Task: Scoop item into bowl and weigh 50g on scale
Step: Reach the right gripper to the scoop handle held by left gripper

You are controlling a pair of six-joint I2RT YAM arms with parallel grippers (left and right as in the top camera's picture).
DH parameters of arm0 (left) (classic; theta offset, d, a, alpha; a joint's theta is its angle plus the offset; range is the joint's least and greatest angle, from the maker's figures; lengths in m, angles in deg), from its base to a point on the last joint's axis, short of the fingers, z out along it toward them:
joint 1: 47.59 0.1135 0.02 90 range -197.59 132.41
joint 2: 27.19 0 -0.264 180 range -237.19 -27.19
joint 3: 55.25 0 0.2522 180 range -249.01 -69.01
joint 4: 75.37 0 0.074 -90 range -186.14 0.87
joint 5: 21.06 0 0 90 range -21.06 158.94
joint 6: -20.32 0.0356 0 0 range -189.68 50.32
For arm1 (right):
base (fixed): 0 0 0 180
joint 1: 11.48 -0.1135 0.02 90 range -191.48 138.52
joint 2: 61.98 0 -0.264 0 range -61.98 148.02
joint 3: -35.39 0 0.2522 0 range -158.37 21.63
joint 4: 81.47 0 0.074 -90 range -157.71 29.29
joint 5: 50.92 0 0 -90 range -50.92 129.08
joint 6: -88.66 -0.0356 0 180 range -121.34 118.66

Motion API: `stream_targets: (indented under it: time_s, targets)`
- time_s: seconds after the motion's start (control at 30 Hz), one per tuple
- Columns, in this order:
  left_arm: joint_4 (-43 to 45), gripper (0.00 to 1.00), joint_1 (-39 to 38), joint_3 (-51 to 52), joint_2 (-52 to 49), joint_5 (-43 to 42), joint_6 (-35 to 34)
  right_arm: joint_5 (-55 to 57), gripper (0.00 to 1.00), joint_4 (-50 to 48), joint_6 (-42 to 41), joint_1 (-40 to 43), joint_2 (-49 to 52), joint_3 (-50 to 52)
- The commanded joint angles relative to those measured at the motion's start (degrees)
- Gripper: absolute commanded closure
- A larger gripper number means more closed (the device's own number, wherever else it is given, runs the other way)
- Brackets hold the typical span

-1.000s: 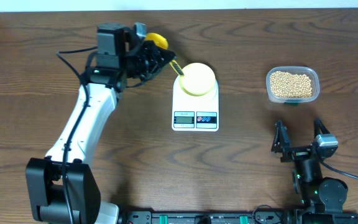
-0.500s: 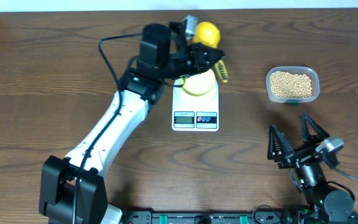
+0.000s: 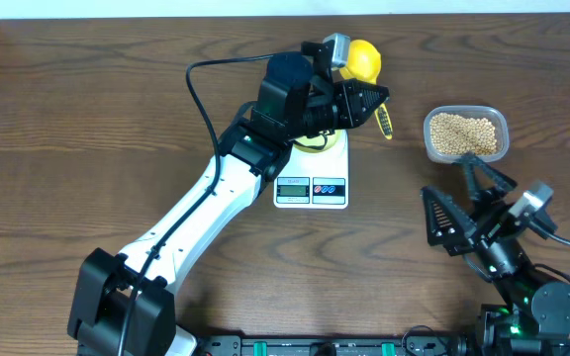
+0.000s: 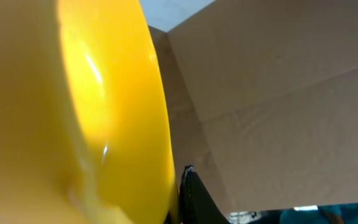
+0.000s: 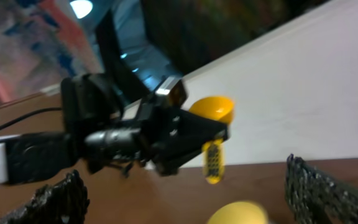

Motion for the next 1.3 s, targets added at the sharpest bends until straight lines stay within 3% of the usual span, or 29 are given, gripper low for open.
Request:
stream_targets:
  time_s: [0.0, 0.13, 0.27, 0.4, 0.57, 0.77, 1.0, 1.2, 1.27]
  targets:
    - [0.3, 0.93, 0.2, -1.4, 1.0, 1.4, 1.2, -7.2, 0.01, -0.3, -4.7, 0.4, 1.8, -0.5]
    - [0.6, 0.93, 0.3, -1.4, 1.0, 1.4, 2.8, 0.3, 0.01, -5.0, -11.8, 0.5, 3.1, -0.6]
    - [0.8, 0.93, 1.1, -1.4, 1.0, 3.1, 4.0, 1.9, 0.07, -6.8, -17.7, 0.5, 3.7, -2.3]
    - [2.3, 0.92, 3.6, -1.4, 1.0, 5.9, 3.7, 2.3, 0.04, -1.2, -22.7, 0.5, 5.1, -7.3]
    - [3.6, 0.93, 4.6, -1.4, 0.9, 5.9, 0.9, 3.8, 0.01, 9.4, -34.6, 0.4, 10.6, -14.2]
    - [4.0, 0.93, 4.6, -1.4, 0.9, 5.7, 0.9, 3.1, 0.02, 7.3, -49.8, -0.7, 20.5, -17.3]
    - [7.9, 0.93, 4.6, -1.4, 0.9, 5.0, -2.8, 4.7, 0.01, -5.2, -53.5, -9.0, 30.9, -17.3]
    - [9.0, 0.93, 4.6, -1.4, 0.9, -0.3, -10.5, 10.6, 0.01, -7.3, -53.5, -13.5, 34.7, -17.3]
    - [9.4, 0.93, 4.6, -1.4, 0.9, -1.9, -12.4, 11.8, 0.08, -7.9, -53.5, -14.7, 35.4, -17.3]
